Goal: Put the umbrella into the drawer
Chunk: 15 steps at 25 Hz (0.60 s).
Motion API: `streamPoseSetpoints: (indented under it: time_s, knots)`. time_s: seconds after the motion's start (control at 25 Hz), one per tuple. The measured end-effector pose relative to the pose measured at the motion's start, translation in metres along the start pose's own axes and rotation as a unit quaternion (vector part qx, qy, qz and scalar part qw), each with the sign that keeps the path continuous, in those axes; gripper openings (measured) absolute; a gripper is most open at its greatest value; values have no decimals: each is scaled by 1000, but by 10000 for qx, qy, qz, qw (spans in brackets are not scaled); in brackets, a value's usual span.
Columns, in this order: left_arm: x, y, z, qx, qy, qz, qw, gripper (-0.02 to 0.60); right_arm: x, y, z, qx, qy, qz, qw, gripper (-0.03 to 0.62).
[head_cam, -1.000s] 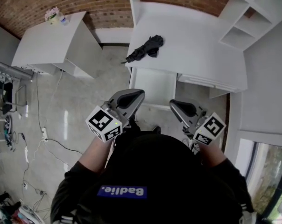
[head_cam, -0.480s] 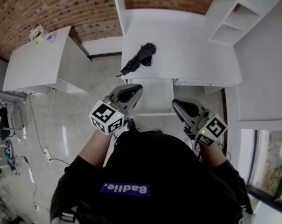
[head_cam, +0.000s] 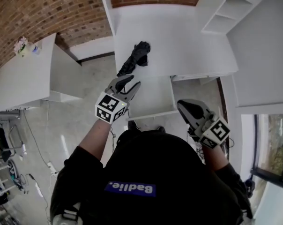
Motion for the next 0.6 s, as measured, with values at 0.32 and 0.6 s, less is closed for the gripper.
streamPoseSetpoints:
  time_s: [0.32, 0.6]
  knots:
    - [-49, 48, 16, -280, 338, 99, 9990, 172, 13, 6, 6, -211, -87, 799, 9965, 29]
    - [-100, 98, 44, -372, 766, -109, 9963, 215, 17, 15, 9, -237, -69, 1303, 9912, 29]
Point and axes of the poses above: the fingertips, and each gripper's own axes: x backward along the fingers, y to its left, z out of its underside, the point moved 9 cm from there along x, backward along the fingers, and after that the axes turned 2 degrees about y, right-handed, at the moved point
